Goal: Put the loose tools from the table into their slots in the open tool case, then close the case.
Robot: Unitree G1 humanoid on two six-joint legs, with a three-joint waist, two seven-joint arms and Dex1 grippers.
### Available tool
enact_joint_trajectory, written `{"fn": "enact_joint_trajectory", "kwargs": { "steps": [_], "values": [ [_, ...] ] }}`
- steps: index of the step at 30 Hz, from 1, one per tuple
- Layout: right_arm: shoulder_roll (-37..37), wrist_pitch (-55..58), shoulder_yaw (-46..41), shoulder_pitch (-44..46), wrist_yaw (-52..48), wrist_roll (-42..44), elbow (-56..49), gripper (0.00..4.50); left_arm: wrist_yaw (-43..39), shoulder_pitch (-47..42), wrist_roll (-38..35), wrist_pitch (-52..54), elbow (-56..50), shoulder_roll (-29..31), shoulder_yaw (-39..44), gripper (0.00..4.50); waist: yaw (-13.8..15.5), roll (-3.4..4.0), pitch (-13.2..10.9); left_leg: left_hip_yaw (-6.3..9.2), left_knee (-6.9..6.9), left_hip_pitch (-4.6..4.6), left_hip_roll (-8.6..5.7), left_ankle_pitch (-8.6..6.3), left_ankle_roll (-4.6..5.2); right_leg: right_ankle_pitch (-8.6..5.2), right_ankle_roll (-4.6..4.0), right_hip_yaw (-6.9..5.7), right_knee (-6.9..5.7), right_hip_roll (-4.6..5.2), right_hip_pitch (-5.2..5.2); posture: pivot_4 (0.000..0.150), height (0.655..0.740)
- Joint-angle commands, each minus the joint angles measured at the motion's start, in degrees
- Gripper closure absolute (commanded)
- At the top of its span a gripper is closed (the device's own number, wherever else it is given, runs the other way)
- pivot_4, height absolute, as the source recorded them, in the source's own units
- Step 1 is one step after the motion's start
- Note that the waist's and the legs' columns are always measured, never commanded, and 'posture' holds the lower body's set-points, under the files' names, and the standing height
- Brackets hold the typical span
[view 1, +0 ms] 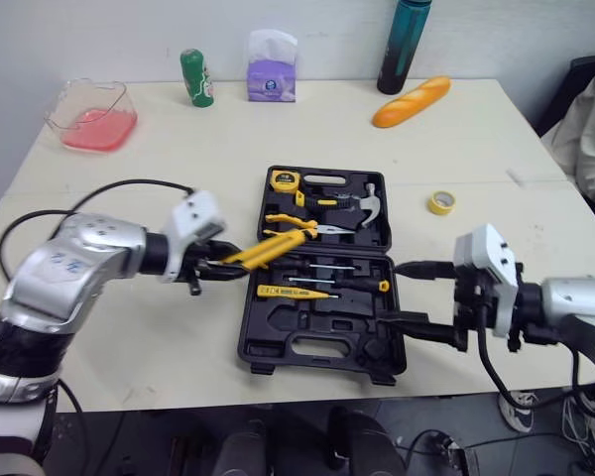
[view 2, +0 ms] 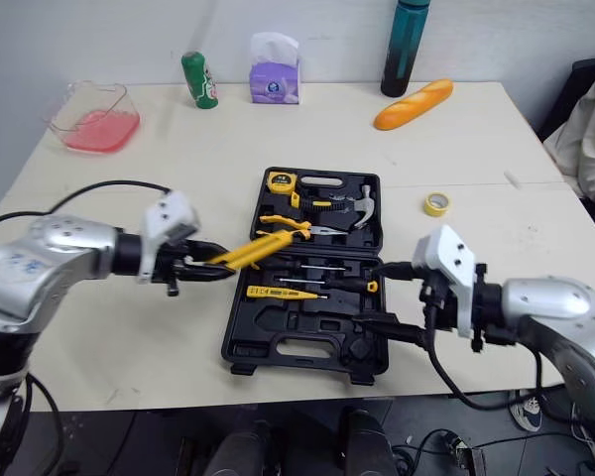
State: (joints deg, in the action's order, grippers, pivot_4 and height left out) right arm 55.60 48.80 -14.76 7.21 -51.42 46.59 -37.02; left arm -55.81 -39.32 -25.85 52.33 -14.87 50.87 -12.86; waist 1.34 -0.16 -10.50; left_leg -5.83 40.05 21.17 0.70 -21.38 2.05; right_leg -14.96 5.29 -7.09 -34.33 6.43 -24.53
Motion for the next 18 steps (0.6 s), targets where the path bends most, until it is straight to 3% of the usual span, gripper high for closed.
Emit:
{"fn": "enact_joint_trajectory", "kwargs": {
  "steps": [1,7,18],
  "values": [
    [1.4,2.2,-6.2,-4.5,1.6,3.1,-6.2,0.00,-6.8,-6.1,2.6,-3.2,1.1,-3.9,-8.7,3.09,0.2,-0.02,0.0,0.01,0.03,0.00,0.02,0.05,0.03,0.00,0.00,0.02,-0.07,0.02,0.01,0.150,0.7394],
    [1.9,5.4,-12.2,-12.8,3.1,5.6,-10.2,0.00,-10.0,-10.8,8.2,-7.6,5.4,-10.2,-16.9,3.09,0.3,-0.04,0.0,-0.02,0.13,-0.04,-0.07,0.18,0.19,0.12,0.14,0.44,-0.14,0.04,0.03,0.150,0.7394],
    [1.7,4.5,-14.4,-17.7,5.6,5.6,-12.3,0.00,-13.1,-9.7,15.7,-16.2,9.0,-13.1,-20.2,3.09,0.3,-0.04,0.0,0.04,0.15,-0.01,-0.07,0.21,0.25,0.12,0.14,0.67,-0.15,0.08,0.02,0.150,0.7394]
  ]
}}
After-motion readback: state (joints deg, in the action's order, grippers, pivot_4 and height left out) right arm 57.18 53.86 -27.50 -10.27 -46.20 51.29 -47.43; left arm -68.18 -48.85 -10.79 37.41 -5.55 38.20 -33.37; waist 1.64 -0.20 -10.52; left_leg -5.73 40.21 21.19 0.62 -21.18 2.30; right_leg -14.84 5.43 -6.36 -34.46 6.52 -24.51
